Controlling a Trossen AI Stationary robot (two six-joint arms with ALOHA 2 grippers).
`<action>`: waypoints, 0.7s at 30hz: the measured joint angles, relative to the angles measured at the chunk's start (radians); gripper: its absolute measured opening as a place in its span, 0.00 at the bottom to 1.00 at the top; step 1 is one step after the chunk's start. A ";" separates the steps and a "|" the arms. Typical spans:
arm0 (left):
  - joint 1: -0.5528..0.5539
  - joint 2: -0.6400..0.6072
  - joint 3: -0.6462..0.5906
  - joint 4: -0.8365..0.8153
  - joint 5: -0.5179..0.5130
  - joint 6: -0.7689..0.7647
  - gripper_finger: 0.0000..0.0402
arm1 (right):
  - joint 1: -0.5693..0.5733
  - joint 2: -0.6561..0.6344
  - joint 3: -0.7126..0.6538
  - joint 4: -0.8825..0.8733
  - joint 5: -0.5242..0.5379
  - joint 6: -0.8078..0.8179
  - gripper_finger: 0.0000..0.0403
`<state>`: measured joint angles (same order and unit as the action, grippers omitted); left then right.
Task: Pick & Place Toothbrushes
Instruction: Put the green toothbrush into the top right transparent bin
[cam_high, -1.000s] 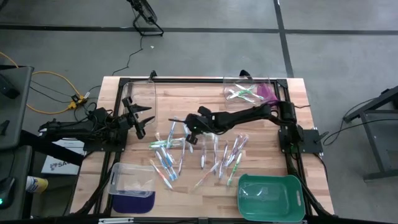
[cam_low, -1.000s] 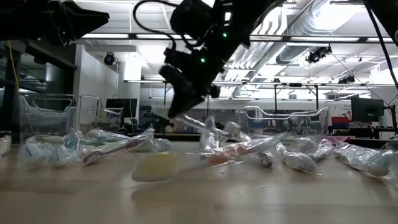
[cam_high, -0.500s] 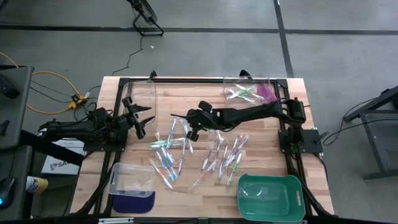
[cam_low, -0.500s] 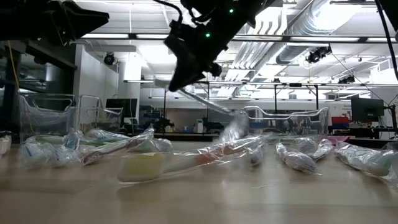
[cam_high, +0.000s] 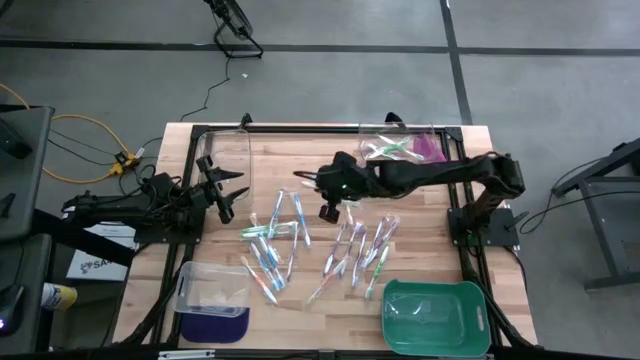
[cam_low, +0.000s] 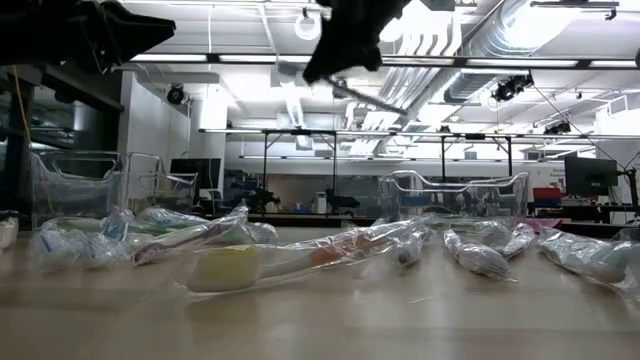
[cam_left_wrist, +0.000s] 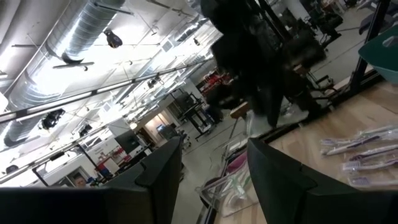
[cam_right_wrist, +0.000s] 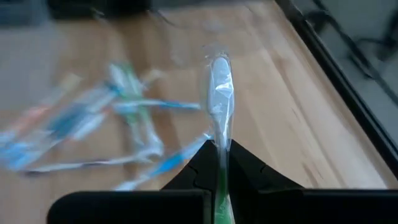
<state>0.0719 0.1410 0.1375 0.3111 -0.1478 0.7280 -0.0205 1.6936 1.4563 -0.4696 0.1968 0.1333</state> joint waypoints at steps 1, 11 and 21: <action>0.000 0.000 0.000 0.000 0.000 0.000 0.44 | -0.002 -0.016 -0.001 -0.004 -0.032 -0.009 0.03; 0.000 0.000 0.000 0.000 -0.001 0.000 0.44 | -0.085 -0.139 0.000 0.047 -0.390 -0.034 0.03; 0.000 0.000 0.000 0.000 -0.005 0.000 0.44 | -0.213 -0.153 0.000 -0.022 -0.451 -0.058 0.03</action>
<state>0.0719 0.1410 0.1375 0.3111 -0.1524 0.7280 -0.2335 1.5410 1.4559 -0.4917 -0.2544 0.0754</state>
